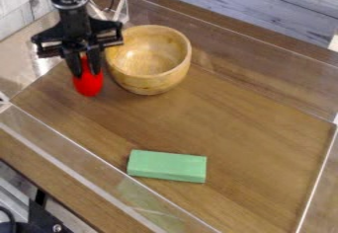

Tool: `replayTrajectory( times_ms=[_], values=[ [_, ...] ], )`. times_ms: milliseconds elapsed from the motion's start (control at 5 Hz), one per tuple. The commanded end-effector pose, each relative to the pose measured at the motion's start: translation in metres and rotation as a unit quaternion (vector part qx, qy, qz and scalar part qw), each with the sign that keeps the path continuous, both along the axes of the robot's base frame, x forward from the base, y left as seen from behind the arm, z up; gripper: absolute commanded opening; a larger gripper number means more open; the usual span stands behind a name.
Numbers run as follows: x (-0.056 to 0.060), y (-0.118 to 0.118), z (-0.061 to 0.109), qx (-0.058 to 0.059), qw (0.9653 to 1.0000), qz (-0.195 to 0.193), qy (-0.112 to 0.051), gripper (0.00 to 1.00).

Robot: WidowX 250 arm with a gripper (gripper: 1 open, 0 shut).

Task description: Move the red object to the left side of the table

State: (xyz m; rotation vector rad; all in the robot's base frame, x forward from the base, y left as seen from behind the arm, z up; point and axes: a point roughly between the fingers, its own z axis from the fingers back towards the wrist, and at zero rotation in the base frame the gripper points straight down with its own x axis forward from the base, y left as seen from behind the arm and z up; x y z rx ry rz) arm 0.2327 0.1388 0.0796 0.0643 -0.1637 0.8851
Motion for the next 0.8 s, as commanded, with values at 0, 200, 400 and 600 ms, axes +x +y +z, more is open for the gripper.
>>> replayTrajectory(
  times_ms=[0,200,400,600],
  values=[
    [0.008,0.015,0.003,0.007,0.9995,-0.026,-0.014,0.0],
    [0.008,0.023,-0.006,0.002,0.9988,-0.048,-0.007,0.0],
    [0.011,0.031,-0.016,-0.002,0.9989,-0.048,-0.001,0.0],
    [0.014,0.038,-0.023,-0.007,0.9989,-0.045,0.006,0.0]
  ],
)
